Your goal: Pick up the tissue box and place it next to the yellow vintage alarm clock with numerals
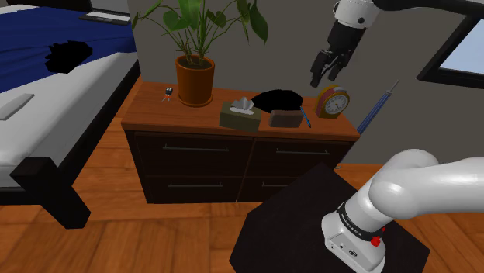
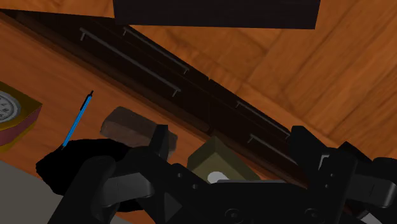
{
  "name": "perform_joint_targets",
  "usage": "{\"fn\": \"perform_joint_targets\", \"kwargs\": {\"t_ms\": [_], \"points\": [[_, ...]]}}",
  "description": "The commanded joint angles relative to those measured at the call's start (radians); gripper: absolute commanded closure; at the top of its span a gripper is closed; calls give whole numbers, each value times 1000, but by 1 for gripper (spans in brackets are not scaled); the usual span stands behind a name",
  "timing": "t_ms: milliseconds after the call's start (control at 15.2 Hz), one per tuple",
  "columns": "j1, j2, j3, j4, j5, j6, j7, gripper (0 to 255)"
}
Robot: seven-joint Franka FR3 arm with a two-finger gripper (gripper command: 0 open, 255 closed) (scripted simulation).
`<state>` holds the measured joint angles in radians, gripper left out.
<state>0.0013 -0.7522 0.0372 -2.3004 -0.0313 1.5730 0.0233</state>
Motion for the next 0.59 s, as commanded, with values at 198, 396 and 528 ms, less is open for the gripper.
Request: {"fn": "perform_joint_targets", "kwargs": {"t_ms": [198,396,528], "points": [[9,110,30,20,-47,68,-25,0],[14,223,61,49,-100,130,-41,0],[16,299,82,72,-140,167,-48,0]]}}
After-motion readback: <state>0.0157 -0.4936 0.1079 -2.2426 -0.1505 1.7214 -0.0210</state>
